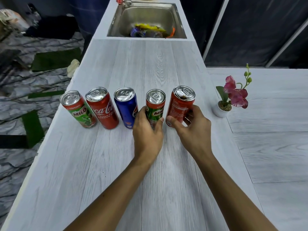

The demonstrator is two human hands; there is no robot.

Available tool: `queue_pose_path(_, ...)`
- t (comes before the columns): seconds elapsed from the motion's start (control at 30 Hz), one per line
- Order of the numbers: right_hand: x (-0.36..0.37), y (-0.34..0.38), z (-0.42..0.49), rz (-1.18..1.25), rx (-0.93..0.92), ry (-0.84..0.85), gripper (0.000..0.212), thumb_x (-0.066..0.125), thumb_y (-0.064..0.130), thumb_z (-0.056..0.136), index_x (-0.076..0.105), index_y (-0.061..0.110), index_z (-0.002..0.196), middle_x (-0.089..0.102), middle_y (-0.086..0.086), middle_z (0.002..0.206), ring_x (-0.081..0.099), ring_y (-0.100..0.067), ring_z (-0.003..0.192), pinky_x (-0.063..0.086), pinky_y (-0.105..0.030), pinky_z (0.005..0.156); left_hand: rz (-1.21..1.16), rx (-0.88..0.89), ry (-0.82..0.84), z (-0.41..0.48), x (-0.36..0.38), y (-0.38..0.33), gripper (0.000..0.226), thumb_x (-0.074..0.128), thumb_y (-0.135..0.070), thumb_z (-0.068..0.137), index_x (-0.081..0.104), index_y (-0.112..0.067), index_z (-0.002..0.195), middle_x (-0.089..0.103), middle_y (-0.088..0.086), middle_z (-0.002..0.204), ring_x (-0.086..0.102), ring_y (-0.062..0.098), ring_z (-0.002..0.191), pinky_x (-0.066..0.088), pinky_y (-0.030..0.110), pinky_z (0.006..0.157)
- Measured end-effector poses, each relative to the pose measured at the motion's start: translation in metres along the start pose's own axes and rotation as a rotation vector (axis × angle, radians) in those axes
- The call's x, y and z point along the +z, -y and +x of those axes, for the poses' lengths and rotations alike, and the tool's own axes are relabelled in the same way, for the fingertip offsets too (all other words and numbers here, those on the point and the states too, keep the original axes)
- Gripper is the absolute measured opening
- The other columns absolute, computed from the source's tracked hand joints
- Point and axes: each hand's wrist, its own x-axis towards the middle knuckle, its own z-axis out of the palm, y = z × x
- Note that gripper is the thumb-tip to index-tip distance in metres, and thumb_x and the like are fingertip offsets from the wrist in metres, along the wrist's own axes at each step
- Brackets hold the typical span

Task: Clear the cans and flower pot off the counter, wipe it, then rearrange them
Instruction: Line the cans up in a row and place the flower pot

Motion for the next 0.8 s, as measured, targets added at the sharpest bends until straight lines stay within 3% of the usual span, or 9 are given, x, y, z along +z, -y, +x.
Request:
queue_pose_path(0.37, 0.006, -0.007, 0.002, -0.028, 0.011, 0.008, 0.059, 0.086, 0.044, 0.077, 0.061, 0.022, 0.126, 0.055, 0.038, 0.093, 0.058, 0.022, 0.086, 0.043, 0.002, 0.074, 0.006, -0.023, -0.015, 0.0, 0.01, 0.003, 0.058, 0.074, -0.021, 0.093, 0.048, -0.01, 0.144, 0.06, 0.004, 0.136, 0.059, 0.017, 0.124, 0.053, 0.036, 0.101)
queue_pose_path(0.53, 0.009, -0.008, 0.002, -0.037, 0.02, 0.016, 0.06, 0.085, 0.045, 0.077, 0.061, 0.022, 0.127, 0.057, 0.034, 0.095, 0.06, 0.016, 0.089, 0.046, -0.003, 0.077, 0.012, -0.04, -0.021, -0.001, 0.012, 0.006, 0.057, 0.074, -0.02, 0.093, 0.048, -0.01, 0.143, 0.061, 0.004, 0.134, 0.061, 0.016, 0.121, 0.054, 0.03, 0.099)
queue_pose_path(0.8, 0.008, -0.006, 0.003, -0.055, 0.03, 0.035, 0.062, 0.085, 0.046, 0.078, 0.059, 0.023, 0.129, 0.058, 0.03, 0.1, 0.057, 0.018, 0.088, 0.044, -0.003, 0.077, 0.019, -0.071, -0.042, 0.001, 0.017, 0.008, 0.06, 0.072, -0.021, 0.093, 0.045, -0.009, 0.146, 0.06, 0.008, 0.135, 0.062, 0.024, 0.118, 0.055, 0.043, 0.097)
